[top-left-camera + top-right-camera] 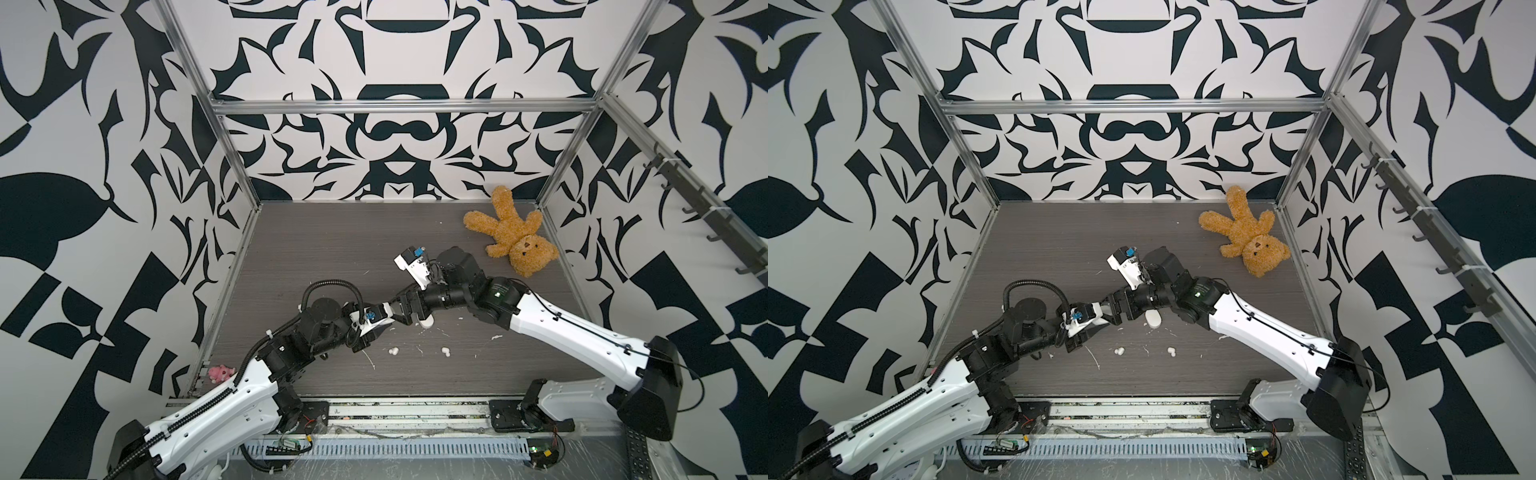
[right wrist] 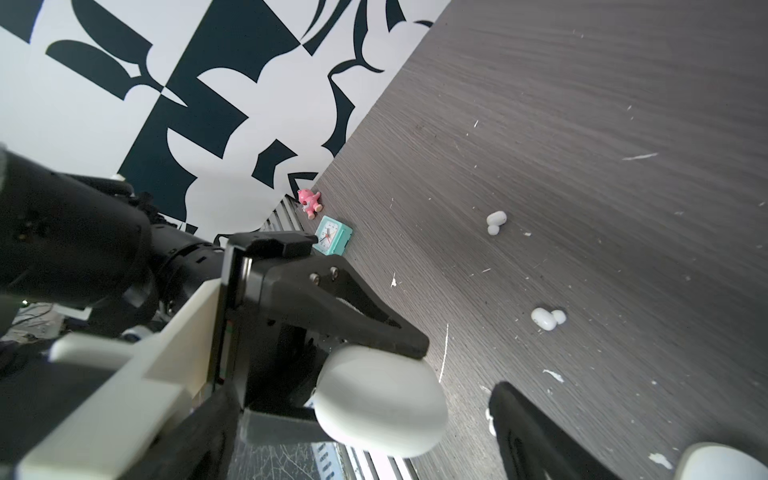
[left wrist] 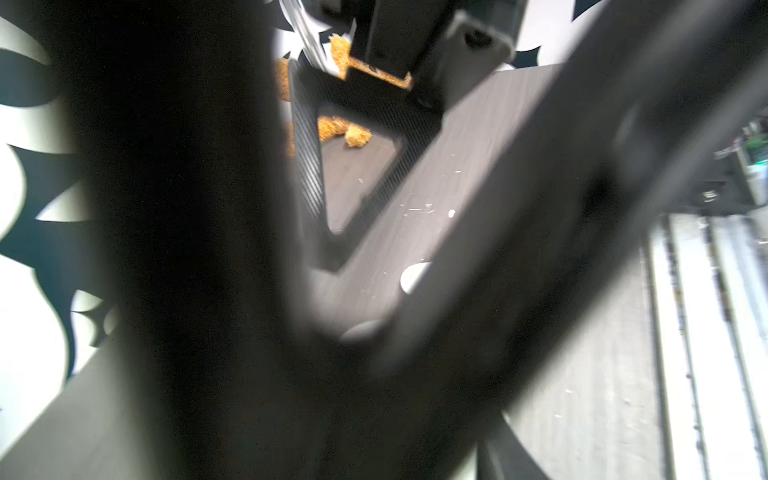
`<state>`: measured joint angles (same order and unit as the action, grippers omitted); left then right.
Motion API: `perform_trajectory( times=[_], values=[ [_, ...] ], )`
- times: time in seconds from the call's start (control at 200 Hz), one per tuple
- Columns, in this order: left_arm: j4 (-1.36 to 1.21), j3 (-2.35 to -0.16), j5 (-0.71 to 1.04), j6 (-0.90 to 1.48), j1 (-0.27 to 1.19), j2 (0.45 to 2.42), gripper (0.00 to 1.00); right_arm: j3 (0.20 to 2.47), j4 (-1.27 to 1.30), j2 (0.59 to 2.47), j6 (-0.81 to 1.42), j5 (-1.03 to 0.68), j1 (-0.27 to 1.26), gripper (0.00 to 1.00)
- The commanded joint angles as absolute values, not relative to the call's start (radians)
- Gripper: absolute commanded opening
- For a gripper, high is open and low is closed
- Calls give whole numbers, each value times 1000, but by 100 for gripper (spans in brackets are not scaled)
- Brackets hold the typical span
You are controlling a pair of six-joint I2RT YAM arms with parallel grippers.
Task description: Insert the wireless bluetooth earbuds into the charging case
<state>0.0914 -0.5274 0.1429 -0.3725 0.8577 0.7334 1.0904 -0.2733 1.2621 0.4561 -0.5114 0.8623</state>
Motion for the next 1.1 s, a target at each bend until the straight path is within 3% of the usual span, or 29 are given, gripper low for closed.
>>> perform_trajectory(
  times=[0.0, 0.29, 0.66, 1.095],
  values=[
    [166, -593, 277, -211, 859, 715, 0, 1075, -282, 1158, 378, -495, 862, 98],
    [286, -674, 607, -58, 781, 735, 0, 843, -79, 929, 355, -567, 863, 99],
    [273, -669, 699, -64, 781, 756, 0, 796, -28, 949, 331, -604, 880, 100],
    [304, -689, 731, -55, 779, 767, 0, 799, -97, 989, 226, -522, 954, 97]
  ],
)
